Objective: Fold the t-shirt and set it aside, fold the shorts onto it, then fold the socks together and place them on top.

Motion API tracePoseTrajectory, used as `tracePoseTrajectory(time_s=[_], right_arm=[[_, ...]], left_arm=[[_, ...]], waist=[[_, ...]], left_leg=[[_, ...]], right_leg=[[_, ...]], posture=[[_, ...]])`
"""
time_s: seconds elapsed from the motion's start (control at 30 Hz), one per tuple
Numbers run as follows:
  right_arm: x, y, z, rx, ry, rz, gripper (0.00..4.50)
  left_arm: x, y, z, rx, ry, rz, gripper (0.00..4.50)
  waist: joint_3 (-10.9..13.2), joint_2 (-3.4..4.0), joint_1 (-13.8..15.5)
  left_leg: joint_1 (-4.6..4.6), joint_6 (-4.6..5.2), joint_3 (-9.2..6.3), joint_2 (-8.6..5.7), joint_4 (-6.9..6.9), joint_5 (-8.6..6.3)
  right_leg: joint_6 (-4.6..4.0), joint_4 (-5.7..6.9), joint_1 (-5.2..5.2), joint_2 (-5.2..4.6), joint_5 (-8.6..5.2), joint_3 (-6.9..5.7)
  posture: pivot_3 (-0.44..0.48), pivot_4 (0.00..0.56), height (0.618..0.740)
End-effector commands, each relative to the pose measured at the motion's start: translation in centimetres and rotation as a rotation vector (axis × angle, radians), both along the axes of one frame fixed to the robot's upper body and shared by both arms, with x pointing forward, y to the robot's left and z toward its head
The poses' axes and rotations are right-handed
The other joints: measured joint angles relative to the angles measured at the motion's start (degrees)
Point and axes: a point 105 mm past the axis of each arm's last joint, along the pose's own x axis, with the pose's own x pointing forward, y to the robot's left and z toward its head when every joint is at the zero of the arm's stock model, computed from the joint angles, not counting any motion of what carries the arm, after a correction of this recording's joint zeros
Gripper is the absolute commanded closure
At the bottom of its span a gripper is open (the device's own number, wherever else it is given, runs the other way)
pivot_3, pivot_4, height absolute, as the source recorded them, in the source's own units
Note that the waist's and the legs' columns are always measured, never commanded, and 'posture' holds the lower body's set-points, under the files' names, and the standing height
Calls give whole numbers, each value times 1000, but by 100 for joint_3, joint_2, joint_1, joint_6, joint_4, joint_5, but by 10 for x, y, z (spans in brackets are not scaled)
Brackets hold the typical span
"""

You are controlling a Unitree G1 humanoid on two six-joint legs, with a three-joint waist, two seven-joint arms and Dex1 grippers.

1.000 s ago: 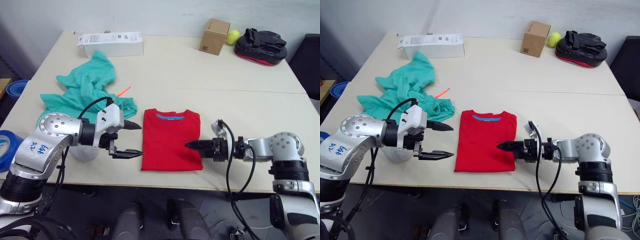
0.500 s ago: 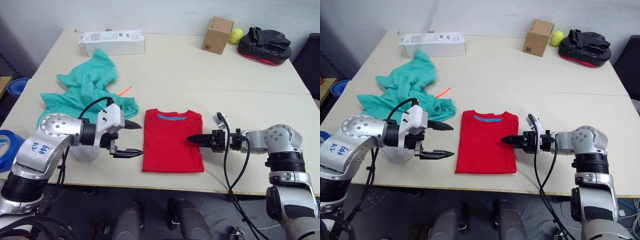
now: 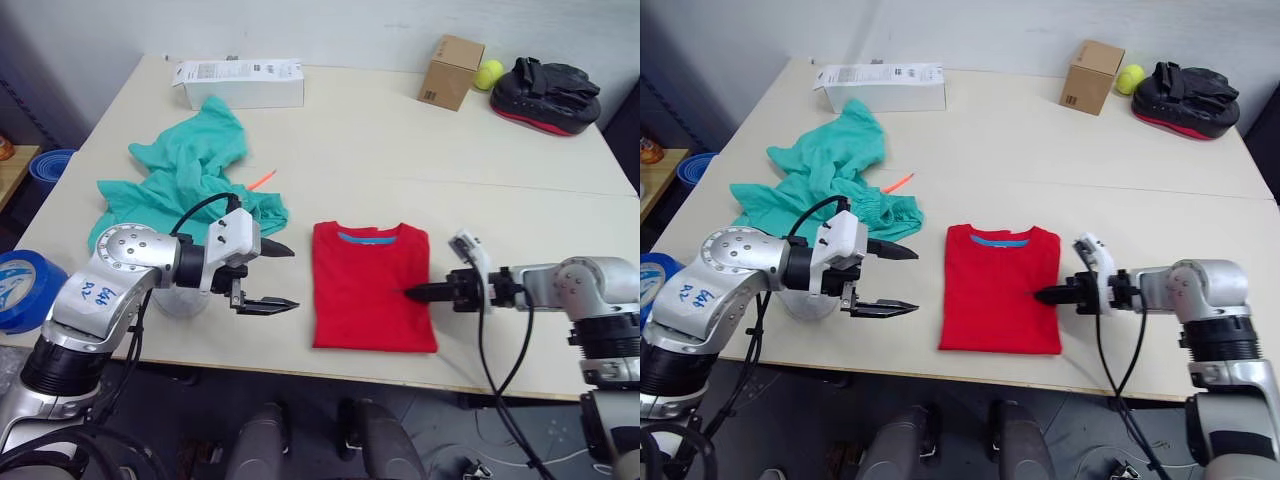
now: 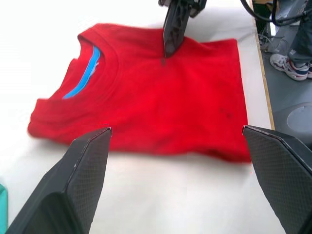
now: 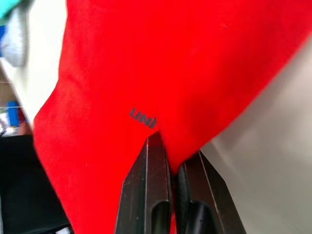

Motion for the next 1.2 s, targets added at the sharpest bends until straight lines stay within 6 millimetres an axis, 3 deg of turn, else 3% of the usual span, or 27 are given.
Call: tracePoseTrajectory(time_s=[0.03, 0.3, 0.4, 0.6, 0.93, 1.03, 1.1, 1.2], right_arm=[[-5, -33, 12, -78, -71, -17, 4488], [-36, -145, 22, -359, -118, -69, 4488], [-37, -174, 30, -456, -152, -97, 4488], [-36, -209, 30, -612, -155, -149, 4488], [-32, -223, 24, -680, -161, -197, 4488], [-29, -222, 27, -644, -174, -233, 3782], [-27, -223, 32, -639, -195, -248, 3080], [-31, -239, 43, -795, -264, -205, 2019]], left_arm=[[-1, -5, 6, -4, -44, -35, 0], [2, -7, 4, -9, -50, -50, 0], [4, -9, 4, -15, -52, -54, 0], [5, -12, 3, -28, -55, -56, 0], [6, -7, 4, -30, -62, -32, 0], [5, -6, 4, -29, -63, -27, 0], [5, -6, 5, -29, -63, -24, 0], [6, -4, 5, -28, -66, -12, 0]], waist=[[1, 2, 1], [20, 34, -7], [27, 46, -31], [34, 64, -72], [36, 75, -89], [36, 76, -91], [35, 79, -92], [34, 80, -93]], left_leg=[[-4, 5, 0, 0, -1, 3], [-3, 6, 16, 7, 4, -5], [2, 8, 26, 14, 31, -6], [8, 6, 43, 15, 43, 4], [9, -25, 44, 14, 45, 15], [11, -24, 43, 14, 51, 15], [11, -24, 43, 14, 54, 14], [12, -25, 42, 14, 53, 15]], right_leg=[[5, 0, -4, 1, 3, -1], [18, 3, -6, 23, 2, -4], [26, 15, -4, 35, 6, 3], [29, 16, -2, 42, 9, 24], [30, 35, -4, 40, 9, 25], [31, 40, -3, 39, 10, 26], [31, 43, -3, 38, 11, 26], [31, 44, -3, 39, 11, 26]], posture=[[0, 150, 740], [0, 150, 740], [0, 150, 740], [0, 150, 740], [0, 150, 740], [0, 150, 740], [0, 150, 740], [0, 150, 740]])
